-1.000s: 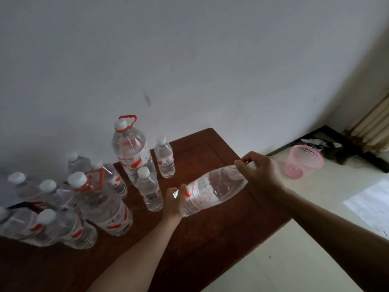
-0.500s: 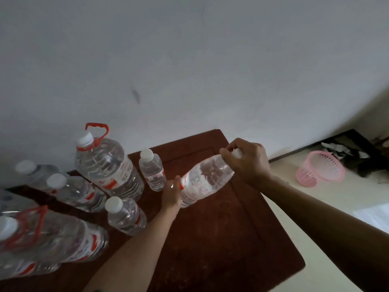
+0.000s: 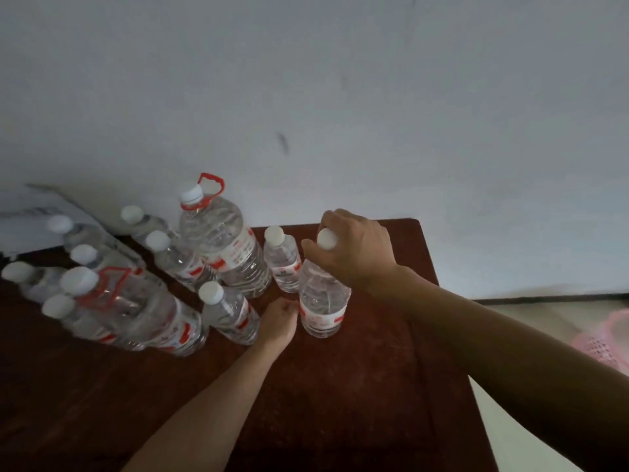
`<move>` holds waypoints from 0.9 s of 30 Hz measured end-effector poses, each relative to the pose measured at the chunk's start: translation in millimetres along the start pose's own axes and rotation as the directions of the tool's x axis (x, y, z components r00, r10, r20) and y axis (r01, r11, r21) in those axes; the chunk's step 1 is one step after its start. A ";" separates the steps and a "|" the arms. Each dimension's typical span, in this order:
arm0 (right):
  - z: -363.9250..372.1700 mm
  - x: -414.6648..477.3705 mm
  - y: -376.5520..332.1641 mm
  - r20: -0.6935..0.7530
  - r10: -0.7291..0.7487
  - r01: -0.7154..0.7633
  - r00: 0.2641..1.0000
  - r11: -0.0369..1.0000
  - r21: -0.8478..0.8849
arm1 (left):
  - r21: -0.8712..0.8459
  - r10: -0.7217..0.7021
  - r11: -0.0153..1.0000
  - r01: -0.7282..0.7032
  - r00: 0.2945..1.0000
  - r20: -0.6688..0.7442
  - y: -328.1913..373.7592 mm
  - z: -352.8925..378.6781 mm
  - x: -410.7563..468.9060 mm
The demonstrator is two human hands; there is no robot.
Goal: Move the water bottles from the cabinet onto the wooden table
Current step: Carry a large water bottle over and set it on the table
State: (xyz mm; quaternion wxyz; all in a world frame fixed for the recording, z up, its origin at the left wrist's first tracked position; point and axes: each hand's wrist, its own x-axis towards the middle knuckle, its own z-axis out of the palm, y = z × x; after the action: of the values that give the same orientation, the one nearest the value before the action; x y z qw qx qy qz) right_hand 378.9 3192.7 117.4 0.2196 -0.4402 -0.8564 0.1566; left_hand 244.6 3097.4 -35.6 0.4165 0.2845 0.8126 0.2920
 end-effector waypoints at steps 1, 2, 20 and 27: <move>3.9 -1.5 -6.9 0.026 -0.026 0.025 0.999 1.000 0.003 | 0.061 0.001 0.998 -0.001 1.000 -0.005 -3.7 -5.6 -4.8; 6.9 -3.9 -13.7 0.051 -0.048 0.048 0.998 0.999 0.004 | 0.122 0.018 0.992 -0.015 1.000 -0.021 -7.3 -11.4 -10.0; 15.2 -63.4 -134.5 0.073 -0.171 0.185 0.983 0.879 -0.440 | 0.324 0.233 0.930 -0.170 0.959 -0.164 -138.6 -167.4 -159.3; 90.9 -160.9 -285.8 0.336 -0.370 0.451 0.866 0.869 -0.204 | 0.340 0.151 0.940 -0.031 0.931 -0.333 -260.7 -275.4 -273.3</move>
State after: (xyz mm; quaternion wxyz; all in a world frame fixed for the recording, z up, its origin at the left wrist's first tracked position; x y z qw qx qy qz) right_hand 219.4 2892.5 133.3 0.0586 -0.2448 -0.9667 0.0471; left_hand 89.5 2665.0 51.4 0.1959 0.3307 0.8971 0.2178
